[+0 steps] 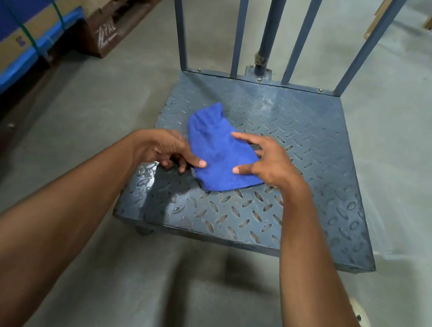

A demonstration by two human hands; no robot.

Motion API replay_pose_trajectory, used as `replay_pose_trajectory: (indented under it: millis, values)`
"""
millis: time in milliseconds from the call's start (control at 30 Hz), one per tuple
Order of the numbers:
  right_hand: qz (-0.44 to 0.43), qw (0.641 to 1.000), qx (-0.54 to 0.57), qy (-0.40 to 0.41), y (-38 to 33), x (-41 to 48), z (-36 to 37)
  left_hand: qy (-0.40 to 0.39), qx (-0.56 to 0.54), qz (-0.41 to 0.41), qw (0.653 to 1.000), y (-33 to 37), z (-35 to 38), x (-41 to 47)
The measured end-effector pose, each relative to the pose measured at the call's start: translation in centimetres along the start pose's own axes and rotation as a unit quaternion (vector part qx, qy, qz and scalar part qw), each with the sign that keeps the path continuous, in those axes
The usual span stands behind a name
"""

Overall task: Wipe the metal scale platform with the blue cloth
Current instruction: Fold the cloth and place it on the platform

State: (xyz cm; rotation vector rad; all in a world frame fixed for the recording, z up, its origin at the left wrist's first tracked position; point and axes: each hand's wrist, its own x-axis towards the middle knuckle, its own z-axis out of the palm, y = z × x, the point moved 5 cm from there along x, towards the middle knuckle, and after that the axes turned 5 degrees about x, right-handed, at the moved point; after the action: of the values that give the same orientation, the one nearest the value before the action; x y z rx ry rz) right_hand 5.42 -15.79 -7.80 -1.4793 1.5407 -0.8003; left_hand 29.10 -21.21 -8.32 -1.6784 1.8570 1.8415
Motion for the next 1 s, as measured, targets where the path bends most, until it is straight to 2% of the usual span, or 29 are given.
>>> replay_pose_trajectory:
  millis: [67,133,233,333,433,533,633,767,833,900,1000]
  values:
    - [-0.005,0.998,-0.031,-0.046,0.3,0.3,0.1,0.021,0.053,-0.023,0.998,0.0,0.4,-0.7]
    - [-0.016,0.997,-0.045,-0.068,0.4,0.5,0.2,0.061,0.06,-0.024,0.996,-0.5,0.8,-1.1]
    - [-0.015,0.997,-0.06,-0.038,0.1,0.6,0.2,0.128,0.041,-0.01,0.991,-1.5,1.8,-1.4]
    - [-0.029,0.994,-0.104,-0.001,-0.7,0.7,0.1,0.227,-0.03,0.031,0.973,-2.1,2.5,-1.7]
    - [-0.065,0.989,-0.128,0.034,-1.5,1.2,-0.3,0.335,-0.035,0.11,0.935,-2.3,2.2,-1.9]
    - [-0.118,0.979,-0.134,0.096,-2.3,1.5,-0.7,0.413,0.086,0.175,0.89,-1.4,1.7,-2.9]
    - [-0.195,0.954,-0.146,0.173,-3.0,1.4,-1.0,0.49,0.186,0.191,0.83,0.5,1.6,-4.3]
    - [-0.254,0.915,-0.164,0.267,-3.7,1.3,-0.9,0.591,0.17,0.227,0.756,1.5,2.0,-5.6]
    - [-0.266,0.897,-0.162,0.314,-4.1,1.0,-0.9,0.614,0.19,0.242,0.727,1.6,2.2,-5.6]
    - [-0.253,0.901,-0.149,0.318,-4.0,0.9,-0.7,0.602,0.205,0.247,0.731,1.6,2.4,-5.2]
    - [-0.214,0.92,-0.125,0.305,-2.8,0.8,0.0,0.54,0.205,0.238,0.781,1.1,3.3,-4.1]
